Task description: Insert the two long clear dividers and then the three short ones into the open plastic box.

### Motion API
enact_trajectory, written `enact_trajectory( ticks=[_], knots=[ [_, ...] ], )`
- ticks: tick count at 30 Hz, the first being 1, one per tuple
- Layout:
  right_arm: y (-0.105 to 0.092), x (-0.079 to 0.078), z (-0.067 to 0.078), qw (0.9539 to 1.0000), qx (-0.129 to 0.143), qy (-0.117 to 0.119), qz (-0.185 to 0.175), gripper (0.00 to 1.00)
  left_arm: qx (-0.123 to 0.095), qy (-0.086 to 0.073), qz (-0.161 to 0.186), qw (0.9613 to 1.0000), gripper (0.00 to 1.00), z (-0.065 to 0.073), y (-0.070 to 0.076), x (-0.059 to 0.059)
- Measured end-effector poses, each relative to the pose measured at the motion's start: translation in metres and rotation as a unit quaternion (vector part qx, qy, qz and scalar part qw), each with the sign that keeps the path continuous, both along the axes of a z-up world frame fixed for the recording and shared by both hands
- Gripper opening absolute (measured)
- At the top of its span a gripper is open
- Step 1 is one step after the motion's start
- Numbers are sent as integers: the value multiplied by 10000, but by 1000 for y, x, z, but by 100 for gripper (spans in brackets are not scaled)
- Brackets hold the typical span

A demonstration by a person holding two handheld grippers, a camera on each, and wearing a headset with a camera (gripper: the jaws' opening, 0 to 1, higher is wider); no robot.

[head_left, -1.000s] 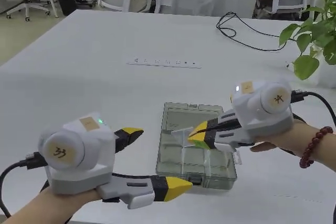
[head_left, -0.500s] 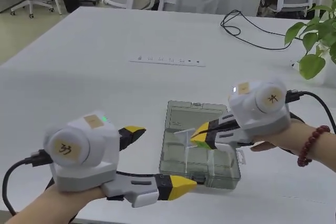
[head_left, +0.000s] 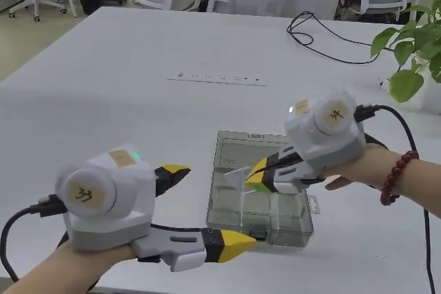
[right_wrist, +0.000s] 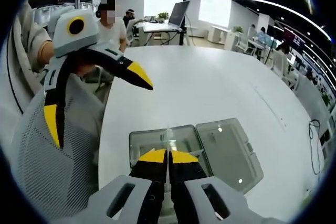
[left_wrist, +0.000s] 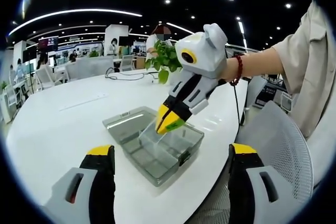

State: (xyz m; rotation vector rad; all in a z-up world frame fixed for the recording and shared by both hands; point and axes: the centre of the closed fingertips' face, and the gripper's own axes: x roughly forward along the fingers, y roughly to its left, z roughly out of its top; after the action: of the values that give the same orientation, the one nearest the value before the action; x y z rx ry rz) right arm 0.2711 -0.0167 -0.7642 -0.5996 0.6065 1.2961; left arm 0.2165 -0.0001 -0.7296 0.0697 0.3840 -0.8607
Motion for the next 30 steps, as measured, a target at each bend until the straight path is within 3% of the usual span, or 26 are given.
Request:
enact_trajectory(
  ticks=[5,15,26,30],
  knots=[
    [8,0,-2,9990,-350,-96,255,2,-2,-15,-8,10000,91,1,-1,1],
    [18,1,-15,9948,-780,-132,641,2,-40,-36,-43,10000,91,4,-3,-1],
    [22,-1,-28,9898,-953,-237,1031,2,-26,-33,-51,10000,90,5,0,-3],
    [22,-1,-29,9902,-939,-183,1022,2,-54,-25,-38,10000,89,5,-1,-3]
  ],
)
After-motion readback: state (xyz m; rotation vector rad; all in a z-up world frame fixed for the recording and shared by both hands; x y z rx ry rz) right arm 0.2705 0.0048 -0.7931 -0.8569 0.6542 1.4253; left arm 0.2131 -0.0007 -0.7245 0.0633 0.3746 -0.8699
